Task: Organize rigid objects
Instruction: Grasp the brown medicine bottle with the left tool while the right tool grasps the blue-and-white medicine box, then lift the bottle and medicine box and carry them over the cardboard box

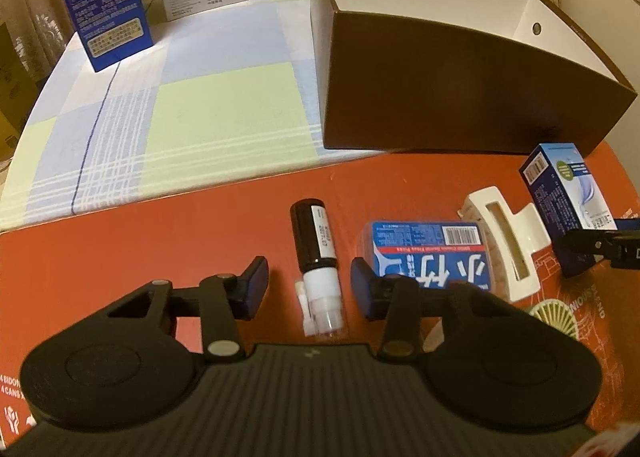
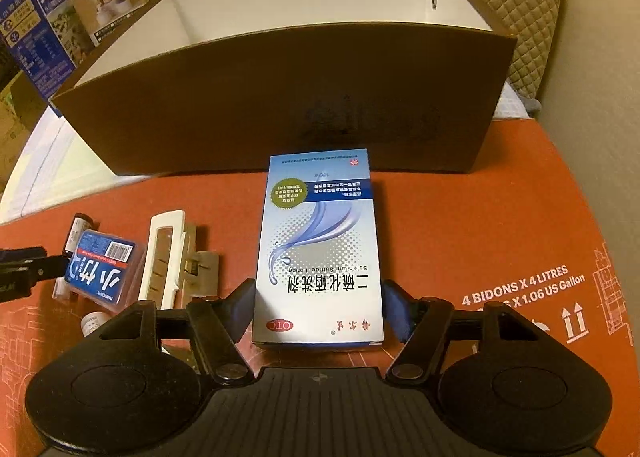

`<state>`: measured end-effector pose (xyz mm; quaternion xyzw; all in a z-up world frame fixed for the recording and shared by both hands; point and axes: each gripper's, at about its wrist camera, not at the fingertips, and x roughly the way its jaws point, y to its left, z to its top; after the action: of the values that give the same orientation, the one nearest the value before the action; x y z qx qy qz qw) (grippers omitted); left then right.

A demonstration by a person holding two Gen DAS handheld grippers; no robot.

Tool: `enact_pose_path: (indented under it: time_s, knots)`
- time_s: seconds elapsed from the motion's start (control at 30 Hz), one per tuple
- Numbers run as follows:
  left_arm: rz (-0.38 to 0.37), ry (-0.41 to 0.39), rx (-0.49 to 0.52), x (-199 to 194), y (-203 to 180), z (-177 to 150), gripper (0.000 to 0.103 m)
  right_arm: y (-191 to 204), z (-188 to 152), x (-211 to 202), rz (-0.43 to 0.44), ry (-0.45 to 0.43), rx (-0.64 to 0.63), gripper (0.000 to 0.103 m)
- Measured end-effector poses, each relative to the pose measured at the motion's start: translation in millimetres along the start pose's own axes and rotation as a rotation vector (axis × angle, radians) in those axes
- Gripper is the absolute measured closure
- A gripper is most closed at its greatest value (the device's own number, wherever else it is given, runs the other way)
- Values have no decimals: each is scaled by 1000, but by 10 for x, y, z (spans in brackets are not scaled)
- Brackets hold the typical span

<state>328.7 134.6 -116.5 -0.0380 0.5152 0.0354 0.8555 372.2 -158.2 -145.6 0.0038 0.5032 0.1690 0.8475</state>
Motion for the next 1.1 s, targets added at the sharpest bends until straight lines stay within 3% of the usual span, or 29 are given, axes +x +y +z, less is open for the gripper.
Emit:
enact_pose_path:
  time_s: [0.13, 0.27, 1.1]
  knots:
    - [-1, 12, 5, 96, 7, 21, 66, -17, 11, 3, 3, -1, 5, 39]
    - [-16, 22, -1, 169, 26, 40, 83, -7, 15, 8, 4, -6, -5, 39]
    - [-5, 11, 31, 171, -34, 25, 84, 85, 192, 243, -31, -27, -99, 41]
